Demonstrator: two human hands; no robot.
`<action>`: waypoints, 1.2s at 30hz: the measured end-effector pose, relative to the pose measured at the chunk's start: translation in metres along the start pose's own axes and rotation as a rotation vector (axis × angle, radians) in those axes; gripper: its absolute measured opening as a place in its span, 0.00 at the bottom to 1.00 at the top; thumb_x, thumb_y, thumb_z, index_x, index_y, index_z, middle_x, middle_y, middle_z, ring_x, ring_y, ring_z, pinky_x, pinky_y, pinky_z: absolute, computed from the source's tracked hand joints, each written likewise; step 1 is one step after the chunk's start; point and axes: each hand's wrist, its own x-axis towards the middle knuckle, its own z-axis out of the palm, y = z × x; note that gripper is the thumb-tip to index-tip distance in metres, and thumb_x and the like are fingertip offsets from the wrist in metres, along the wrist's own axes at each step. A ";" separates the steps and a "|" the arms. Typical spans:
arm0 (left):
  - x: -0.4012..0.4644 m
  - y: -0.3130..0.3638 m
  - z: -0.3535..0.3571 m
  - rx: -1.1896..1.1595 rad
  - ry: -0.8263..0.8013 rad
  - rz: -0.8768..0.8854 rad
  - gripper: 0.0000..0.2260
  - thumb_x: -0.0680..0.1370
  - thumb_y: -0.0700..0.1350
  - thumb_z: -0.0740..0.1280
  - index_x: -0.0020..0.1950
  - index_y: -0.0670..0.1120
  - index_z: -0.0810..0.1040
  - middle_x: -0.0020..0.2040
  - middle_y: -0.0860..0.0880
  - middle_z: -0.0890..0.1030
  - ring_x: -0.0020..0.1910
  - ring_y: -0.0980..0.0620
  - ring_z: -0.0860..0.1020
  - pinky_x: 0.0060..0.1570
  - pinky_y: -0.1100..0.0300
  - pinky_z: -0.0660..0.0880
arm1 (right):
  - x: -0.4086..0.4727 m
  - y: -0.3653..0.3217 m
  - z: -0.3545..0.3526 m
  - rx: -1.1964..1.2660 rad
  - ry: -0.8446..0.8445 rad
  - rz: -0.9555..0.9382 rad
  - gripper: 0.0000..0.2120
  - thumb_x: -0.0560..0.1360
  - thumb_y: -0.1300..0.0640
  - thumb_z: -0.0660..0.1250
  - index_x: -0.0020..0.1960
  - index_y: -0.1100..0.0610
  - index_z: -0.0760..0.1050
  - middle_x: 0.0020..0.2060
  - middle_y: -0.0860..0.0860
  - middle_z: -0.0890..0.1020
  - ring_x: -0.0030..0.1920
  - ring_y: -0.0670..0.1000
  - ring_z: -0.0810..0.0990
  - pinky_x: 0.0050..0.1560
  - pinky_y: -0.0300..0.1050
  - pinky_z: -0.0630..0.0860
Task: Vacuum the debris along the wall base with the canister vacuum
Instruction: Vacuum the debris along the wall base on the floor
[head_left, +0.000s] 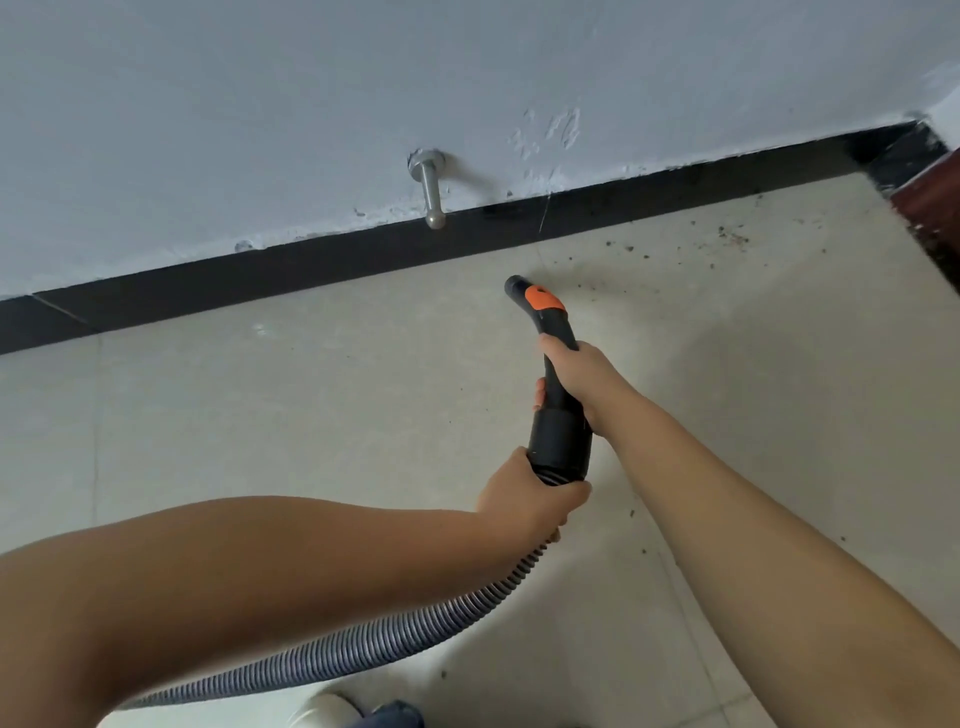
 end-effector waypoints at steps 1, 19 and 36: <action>-0.001 -0.001 0.000 -0.008 -0.003 -0.001 0.15 0.71 0.48 0.70 0.54 0.47 0.70 0.37 0.49 0.79 0.32 0.50 0.78 0.44 0.52 0.80 | -0.001 -0.001 0.001 -0.009 -0.009 0.007 0.08 0.79 0.54 0.61 0.47 0.57 0.66 0.30 0.57 0.74 0.24 0.53 0.73 0.27 0.40 0.75; 0.007 0.026 -0.045 0.049 -0.125 0.014 0.17 0.71 0.45 0.71 0.56 0.42 0.72 0.36 0.46 0.79 0.30 0.49 0.78 0.39 0.55 0.78 | -0.002 -0.028 0.014 0.089 0.120 0.103 0.10 0.79 0.52 0.62 0.53 0.59 0.66 0.31 0.56 0.75 0.28 0.52 0.75 0.41 0.48 0.78; 0.021 0.029 0.003 0.303 -0.238 0.072 0.13 0.72 0.46 0.71 0.52 0.46 0.71 0.36 0.47 0.79 0.29 0.52 0.77 0.32 0.62 0.76 | 0.000 0.018 -0.054 0.298 0.293 0.069 0.14 0.80 0.50 0.62 0.58 0.59 0.67 0.33 0.56 0.77 0.29 0.52 0.75 0.43 0.48 0.78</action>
